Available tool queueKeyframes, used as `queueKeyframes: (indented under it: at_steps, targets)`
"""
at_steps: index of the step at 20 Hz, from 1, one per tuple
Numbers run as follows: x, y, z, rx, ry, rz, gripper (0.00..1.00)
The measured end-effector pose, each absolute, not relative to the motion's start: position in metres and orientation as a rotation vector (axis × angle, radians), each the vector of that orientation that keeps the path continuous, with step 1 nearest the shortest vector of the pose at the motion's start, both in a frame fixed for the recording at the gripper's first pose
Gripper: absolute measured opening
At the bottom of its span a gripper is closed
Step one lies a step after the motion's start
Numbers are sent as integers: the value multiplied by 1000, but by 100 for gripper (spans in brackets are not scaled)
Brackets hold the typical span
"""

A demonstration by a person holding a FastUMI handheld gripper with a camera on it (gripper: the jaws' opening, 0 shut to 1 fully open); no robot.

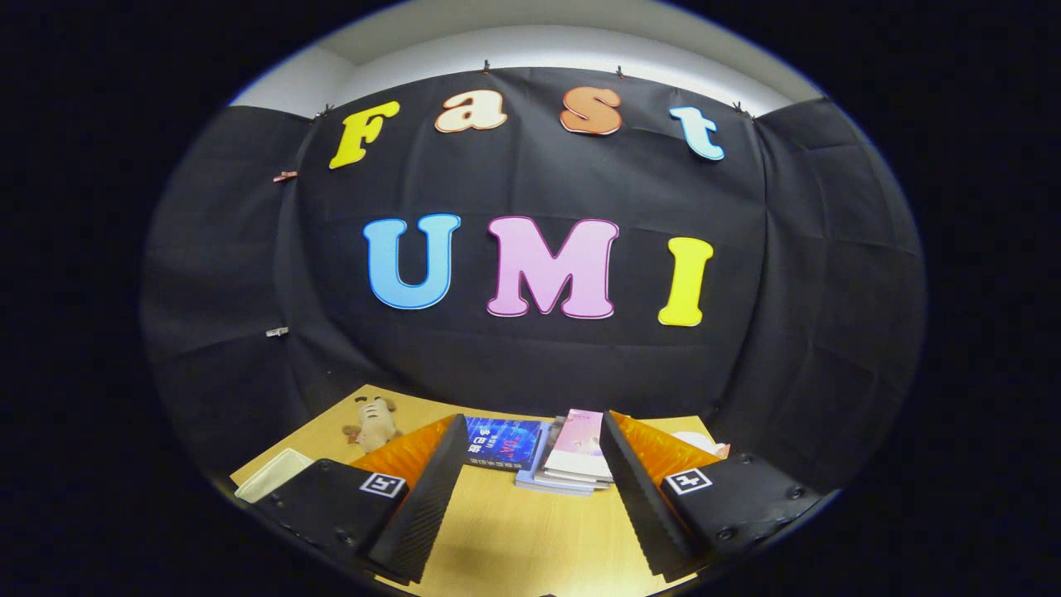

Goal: Open the storage box then place both shoes into the box .Put the left shoe in first, then the right shoe, with the right side of both shoes facing outward in a uniform manner.

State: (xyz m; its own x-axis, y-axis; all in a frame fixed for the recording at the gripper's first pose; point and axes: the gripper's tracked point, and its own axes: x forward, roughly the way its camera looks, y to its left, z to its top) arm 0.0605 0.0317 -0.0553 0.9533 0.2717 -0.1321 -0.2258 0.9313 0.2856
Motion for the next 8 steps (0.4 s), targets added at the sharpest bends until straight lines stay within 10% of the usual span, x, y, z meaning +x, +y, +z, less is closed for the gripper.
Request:
queueKeyframes:
  at_steps: [8]
  targets:
    - [64,-7,-76,199,144,260,97]
